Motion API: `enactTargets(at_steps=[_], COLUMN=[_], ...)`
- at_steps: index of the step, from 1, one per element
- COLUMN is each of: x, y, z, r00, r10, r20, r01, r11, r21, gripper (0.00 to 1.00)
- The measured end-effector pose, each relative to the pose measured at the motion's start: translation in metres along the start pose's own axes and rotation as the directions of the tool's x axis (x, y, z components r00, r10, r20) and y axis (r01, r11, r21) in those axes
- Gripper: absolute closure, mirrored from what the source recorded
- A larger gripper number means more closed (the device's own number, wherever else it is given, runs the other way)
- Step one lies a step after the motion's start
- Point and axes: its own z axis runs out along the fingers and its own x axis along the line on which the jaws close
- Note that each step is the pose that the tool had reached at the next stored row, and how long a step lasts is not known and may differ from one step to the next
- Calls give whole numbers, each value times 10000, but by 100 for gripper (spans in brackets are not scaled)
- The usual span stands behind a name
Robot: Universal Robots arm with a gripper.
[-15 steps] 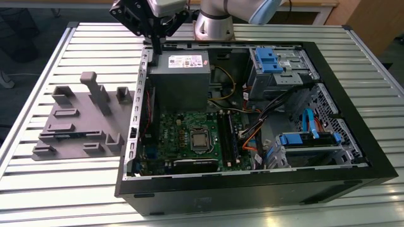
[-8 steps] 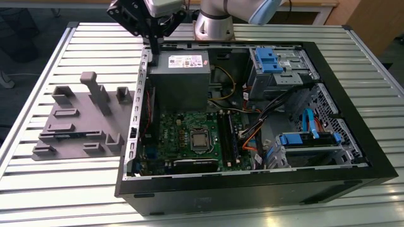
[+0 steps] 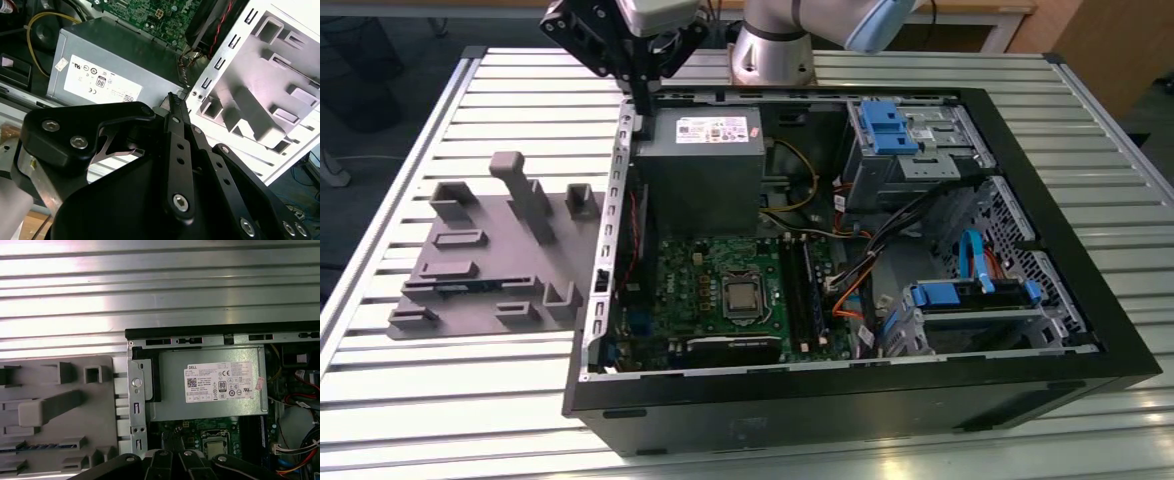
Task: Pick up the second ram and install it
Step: 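Reach for the second ram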
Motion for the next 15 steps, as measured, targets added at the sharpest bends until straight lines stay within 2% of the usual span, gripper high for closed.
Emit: enactTargets(at_steps=[15], x=[79], y=[-6], z=[4], r00=[10000], r10=[-1], r20=[1], r01=[1], r11=[10000], r21=[0], gripper=[89])
